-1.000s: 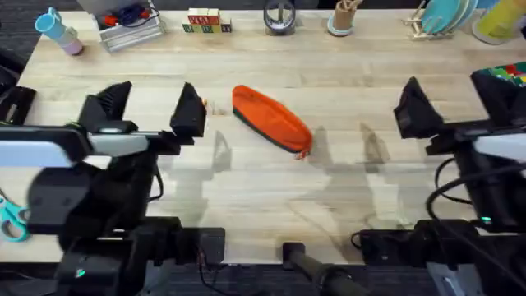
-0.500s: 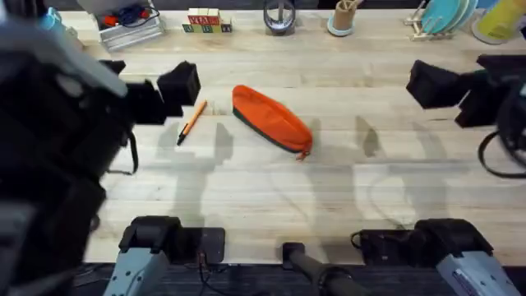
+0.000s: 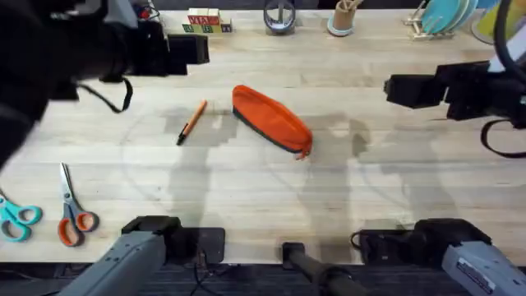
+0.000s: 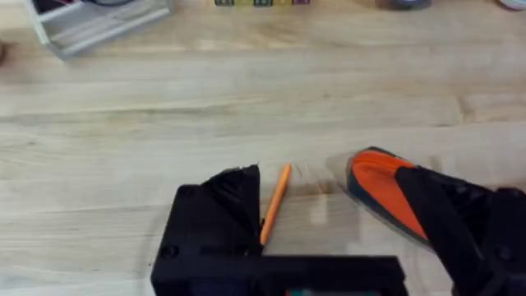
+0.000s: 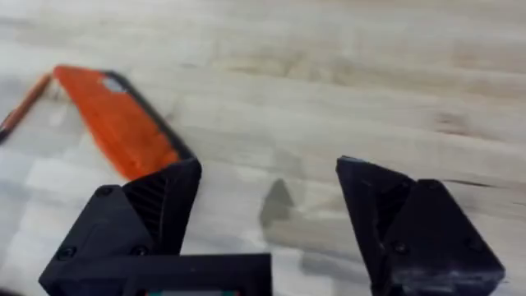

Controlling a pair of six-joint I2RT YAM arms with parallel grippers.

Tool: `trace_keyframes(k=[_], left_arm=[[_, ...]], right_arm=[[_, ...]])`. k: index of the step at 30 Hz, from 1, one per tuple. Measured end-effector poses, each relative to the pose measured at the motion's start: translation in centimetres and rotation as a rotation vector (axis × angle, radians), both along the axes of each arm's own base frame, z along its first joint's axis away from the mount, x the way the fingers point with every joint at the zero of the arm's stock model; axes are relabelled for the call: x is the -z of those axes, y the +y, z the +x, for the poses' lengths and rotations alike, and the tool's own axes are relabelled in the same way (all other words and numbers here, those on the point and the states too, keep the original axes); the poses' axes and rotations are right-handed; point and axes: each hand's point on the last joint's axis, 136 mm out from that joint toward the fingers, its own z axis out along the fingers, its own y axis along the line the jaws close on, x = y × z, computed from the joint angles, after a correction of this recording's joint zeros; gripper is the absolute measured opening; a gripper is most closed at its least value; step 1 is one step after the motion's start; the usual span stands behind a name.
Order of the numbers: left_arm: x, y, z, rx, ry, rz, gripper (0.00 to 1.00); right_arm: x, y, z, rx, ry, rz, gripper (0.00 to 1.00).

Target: Unzip the bag, pick up the pens from the table one at a time and place them inside, then zip the bag closed.

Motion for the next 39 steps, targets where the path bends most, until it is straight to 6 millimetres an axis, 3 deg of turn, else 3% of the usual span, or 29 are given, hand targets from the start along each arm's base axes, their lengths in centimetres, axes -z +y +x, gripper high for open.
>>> trace_keyframes(k=[6,14,24,31,38,39], left_arm=[[0.6,0.0,1.7,0.002,0.057,-0.002,0.993],[1.6,0.0,1.8,0.002,0.094,-0.002,0.993],[1.0,-0.1,2.5,0.025,0.054,0.015,0.993],[-0.2,-2.0,3.0,0.303,-0.04,0.111,0.99],[-0.8,-1.6,3.4,0.474,-0.115,0.078,0.991],[-0.5,-2.7,4.4,0.61,-0.144,0.041,0.991]], right_arm=[[0.8,1.0,0.3,-0.048,0.055,0.036,0.997],[1.1,1.3,0.4,-0.062,0.071,0.051,0.997],[1.1,1.4,0.4,-0.066,0.071,0.05,0.997],[0.9,1.5,0.4,-0.07,0.064,0.053,0.997],[0.8,1.5,0.5,-0.07,0.058,0.053,0.997],[0.8,1.5,0.6,-0.07,0.058,0.053,0.997]])
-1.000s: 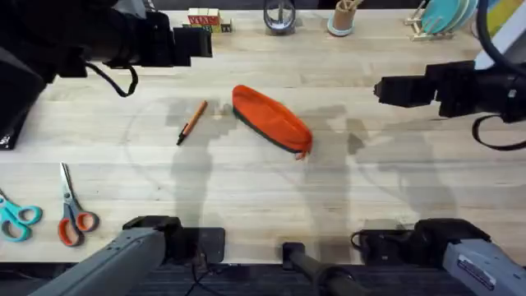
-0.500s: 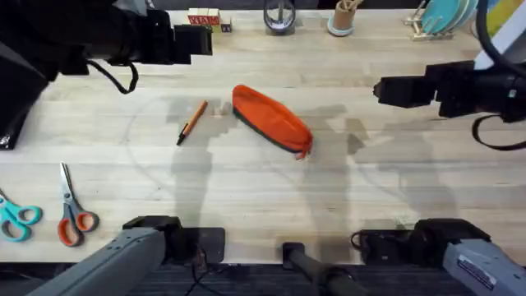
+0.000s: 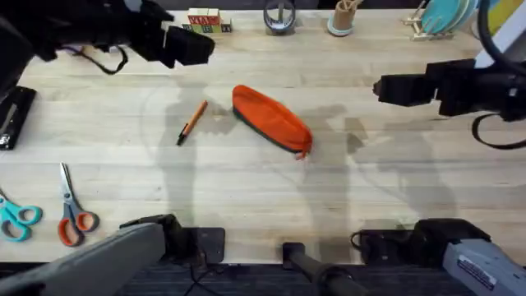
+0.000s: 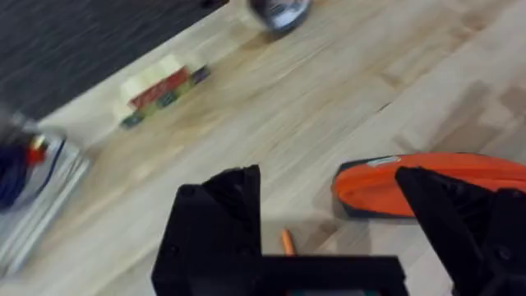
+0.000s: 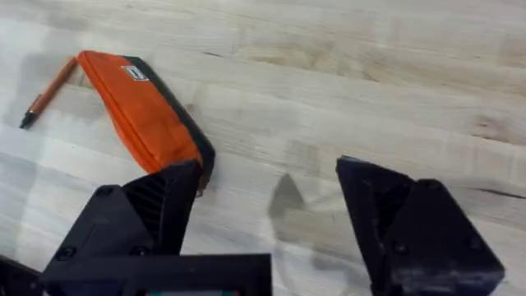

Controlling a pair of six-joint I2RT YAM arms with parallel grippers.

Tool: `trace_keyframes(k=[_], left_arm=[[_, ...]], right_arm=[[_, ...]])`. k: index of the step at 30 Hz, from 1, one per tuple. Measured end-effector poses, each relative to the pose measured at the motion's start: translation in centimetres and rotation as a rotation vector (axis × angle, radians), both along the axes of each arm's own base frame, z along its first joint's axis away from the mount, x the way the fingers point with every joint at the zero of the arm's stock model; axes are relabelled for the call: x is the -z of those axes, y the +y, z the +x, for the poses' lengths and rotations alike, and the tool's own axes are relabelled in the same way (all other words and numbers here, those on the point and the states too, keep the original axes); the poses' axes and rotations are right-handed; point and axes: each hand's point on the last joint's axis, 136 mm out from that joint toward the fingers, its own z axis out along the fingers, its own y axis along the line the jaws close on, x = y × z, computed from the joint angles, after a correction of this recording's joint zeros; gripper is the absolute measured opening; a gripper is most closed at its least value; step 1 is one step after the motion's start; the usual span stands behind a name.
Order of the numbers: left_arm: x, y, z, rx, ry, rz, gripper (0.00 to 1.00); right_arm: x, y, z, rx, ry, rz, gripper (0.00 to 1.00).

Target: Unzip the bag, pick up the pens from the table one at a time and place them inside, then zip the bag closed.

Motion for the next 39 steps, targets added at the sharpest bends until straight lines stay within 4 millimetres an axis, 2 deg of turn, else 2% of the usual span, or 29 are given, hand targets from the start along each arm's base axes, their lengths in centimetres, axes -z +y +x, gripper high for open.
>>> trace_keyframes(k=[1,5,13,16,21,25,33,39], left_arm=[[0.0,-1.3,1.3,0.117,-0.024,-0.04,0.991],[0.7,-1.7,2.9,0.172,-0.024,-0.078,0.993],[4.6,-1.8,4.3,0.188,0.068,-0.116,0.993],[5.0,-2.0,4.4,0.201,0.075,-0.134,0.993],[4.6,-2.6,5.4,0.247,0.018,-0.176,0.993],[3.8,-3.5,4.8,0.316,-0.017,-0.217,0.992],[2.6,-5.3,2.1,0.525,-0.134,-0.256,0.991],[2.0,-5.7,1.6,0.596,-0.222,-0.242,0.991]], right_arm=[[0.0,0.0,0.0,0.0,0.0,0.0,0.997],[0.0,0.0,0.0,0.0,0.0,0.0,0.997],[0.0,0.0,0.0,0.0,0.0,0.0,0.996],[0.0,0.0,0.0,0.0,0.0,0.0,0.997],[0.0,0.0,0.0,0.0,0.0,0.0,0.997],[0.0,0.0,0.0,0.0,0.0,0.0,0.997],[0.0,0.0,0.0,0.0,-0.001,0.0,0.997],[0.0,0.0,0.0,0.0,-0.001,0.0,0.996]])
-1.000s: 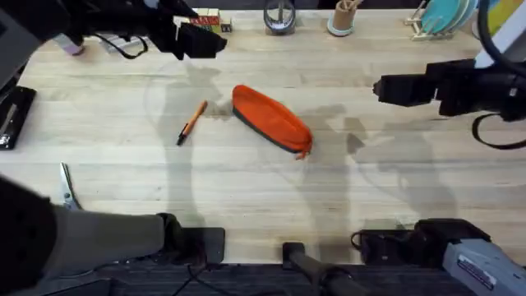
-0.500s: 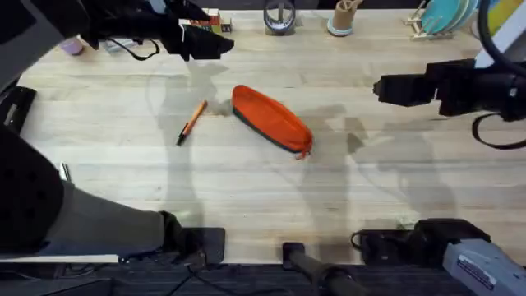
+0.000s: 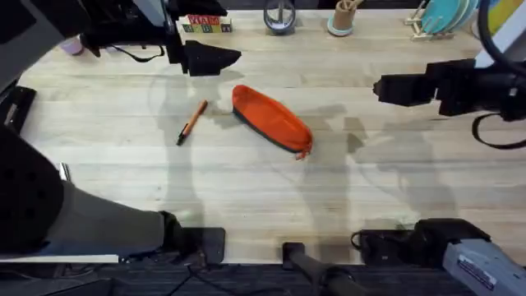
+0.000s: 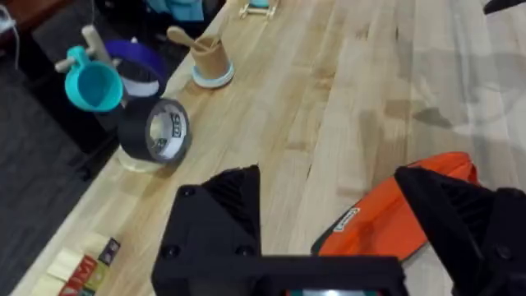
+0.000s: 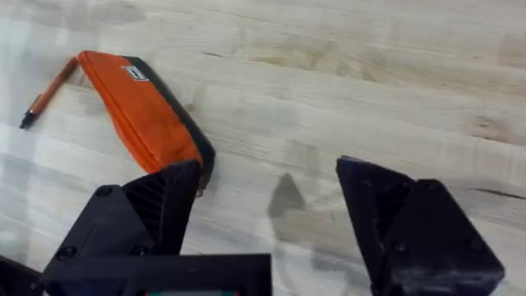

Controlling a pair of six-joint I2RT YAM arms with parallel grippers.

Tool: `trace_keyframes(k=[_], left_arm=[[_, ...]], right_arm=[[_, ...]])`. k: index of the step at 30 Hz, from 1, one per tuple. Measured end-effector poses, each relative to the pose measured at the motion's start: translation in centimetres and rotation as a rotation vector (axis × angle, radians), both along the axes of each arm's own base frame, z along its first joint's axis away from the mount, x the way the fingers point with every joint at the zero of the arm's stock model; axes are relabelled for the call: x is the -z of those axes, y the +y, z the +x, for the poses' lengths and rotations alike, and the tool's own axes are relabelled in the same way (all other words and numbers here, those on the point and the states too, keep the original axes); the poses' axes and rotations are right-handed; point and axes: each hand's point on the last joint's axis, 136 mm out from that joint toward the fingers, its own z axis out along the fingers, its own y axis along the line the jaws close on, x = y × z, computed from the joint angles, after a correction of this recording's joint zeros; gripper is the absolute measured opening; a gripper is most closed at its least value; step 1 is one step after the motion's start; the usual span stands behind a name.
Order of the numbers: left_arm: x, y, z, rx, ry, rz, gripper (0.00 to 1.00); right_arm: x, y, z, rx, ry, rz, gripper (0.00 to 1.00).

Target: Unzip the bag, pick up the pens from the table one at a time and place them inside, then zip the bag closed.

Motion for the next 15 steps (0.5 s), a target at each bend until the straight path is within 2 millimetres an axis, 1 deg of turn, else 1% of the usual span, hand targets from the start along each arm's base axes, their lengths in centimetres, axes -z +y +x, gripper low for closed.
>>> trace_keyframes(k=[9,12,15], left_arm=[[-1.2,-0.6,-0.4,0.066,-0.069,-0.084,0.991],[-0.7,-0.8,-0.1,0.09,-0.054,-0.133,0.991],[0.5,-1.1,0.2,0.105,-0.011,-0.165,0.99]], right_arm=[[0.0,0.0,0.0,0.0,0.0,0.0,0.997],[0.0,0.0,0.0,0.0,0.0,0.0,0.997],[0.0,0.0,0.0,0.0,0.0,0.0,0.997]])
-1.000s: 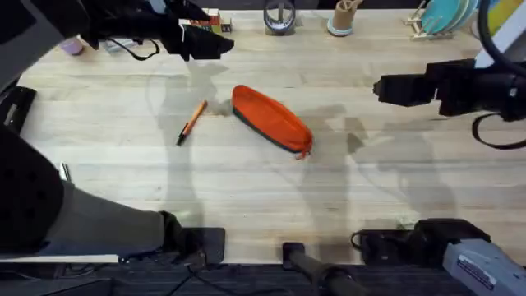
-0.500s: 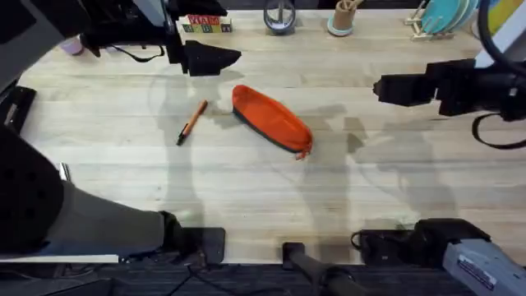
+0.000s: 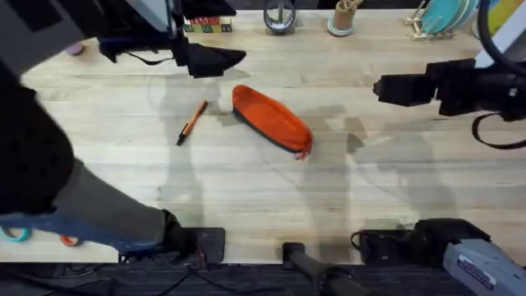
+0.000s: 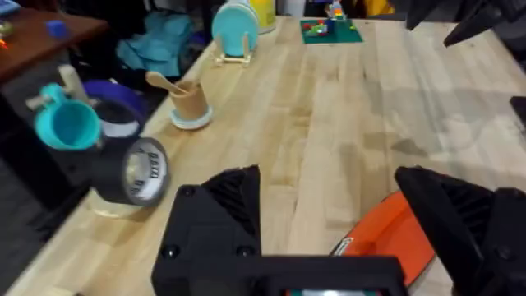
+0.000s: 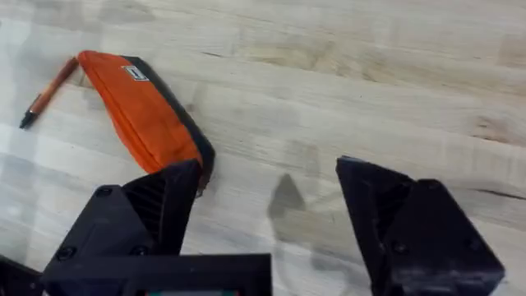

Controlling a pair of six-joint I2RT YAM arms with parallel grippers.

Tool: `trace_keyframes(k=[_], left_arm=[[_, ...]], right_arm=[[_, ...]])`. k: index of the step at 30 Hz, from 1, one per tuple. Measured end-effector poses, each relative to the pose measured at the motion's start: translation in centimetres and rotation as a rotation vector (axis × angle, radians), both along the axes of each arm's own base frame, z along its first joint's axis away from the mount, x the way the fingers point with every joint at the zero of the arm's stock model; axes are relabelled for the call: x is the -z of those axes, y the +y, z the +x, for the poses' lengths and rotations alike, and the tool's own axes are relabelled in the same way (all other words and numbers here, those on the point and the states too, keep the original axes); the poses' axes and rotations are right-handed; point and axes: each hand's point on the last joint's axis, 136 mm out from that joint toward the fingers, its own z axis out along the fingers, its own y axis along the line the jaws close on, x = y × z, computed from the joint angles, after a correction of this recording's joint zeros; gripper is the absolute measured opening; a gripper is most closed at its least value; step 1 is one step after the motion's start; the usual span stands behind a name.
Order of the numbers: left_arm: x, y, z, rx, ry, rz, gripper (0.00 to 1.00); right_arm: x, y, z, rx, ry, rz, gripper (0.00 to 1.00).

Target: Unzip the bag, pick up the pens from the table one at a time and place them inside, then zip the bag closed.

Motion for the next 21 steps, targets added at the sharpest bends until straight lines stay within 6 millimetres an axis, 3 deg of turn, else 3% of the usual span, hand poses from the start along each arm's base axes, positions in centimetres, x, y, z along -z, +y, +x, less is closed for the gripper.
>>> trace_keyframes(k=[6,16,21], left_arm=[[2.4,-1.3,0.4,0.042,0.065,-0.027,0.991],[3.4,-1.3,0.4,0.037,0.109,-0.013,0.991],[4.8,-1.1,-0.1,0.019,0.173,0.05,0.991]], right_arm=[[0.0,0.0,0.0,0.0,0.0,0.0,0.998],[0.0,0.0,0.0,0.0,0.0,0.0,0.997],[0.0,0.0,0.0,0.0,0.0,0.0,0.997]])
